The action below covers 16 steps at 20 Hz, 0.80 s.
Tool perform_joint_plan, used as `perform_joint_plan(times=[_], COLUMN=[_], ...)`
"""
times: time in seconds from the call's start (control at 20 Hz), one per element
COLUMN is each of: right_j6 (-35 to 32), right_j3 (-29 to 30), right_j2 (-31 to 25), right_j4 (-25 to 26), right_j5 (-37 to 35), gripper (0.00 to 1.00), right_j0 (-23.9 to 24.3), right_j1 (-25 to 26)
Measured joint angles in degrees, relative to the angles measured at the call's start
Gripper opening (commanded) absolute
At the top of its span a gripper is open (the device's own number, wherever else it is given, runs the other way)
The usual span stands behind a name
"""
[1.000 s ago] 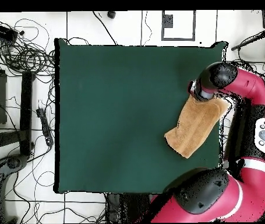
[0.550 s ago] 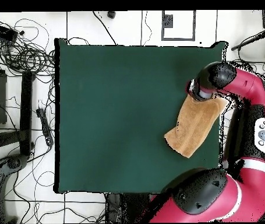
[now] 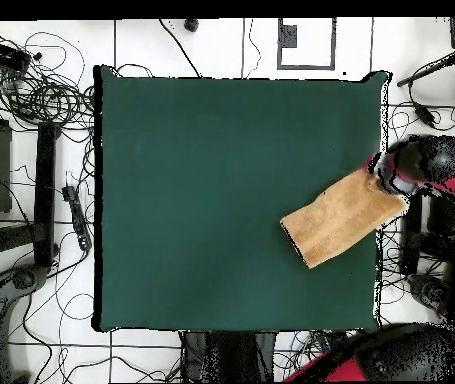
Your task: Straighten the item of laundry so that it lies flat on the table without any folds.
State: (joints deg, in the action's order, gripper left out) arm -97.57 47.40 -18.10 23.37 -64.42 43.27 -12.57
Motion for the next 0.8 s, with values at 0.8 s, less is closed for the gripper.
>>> perform_joint_plan(times=[0.8], right_j6=[1.48], right_j3=[0.25], right_j2=[0.01], right_j4=[1.56], right_j5=[0.29], gripper=[0.00], right_j0=[9.42], right_j1=[-0.83])
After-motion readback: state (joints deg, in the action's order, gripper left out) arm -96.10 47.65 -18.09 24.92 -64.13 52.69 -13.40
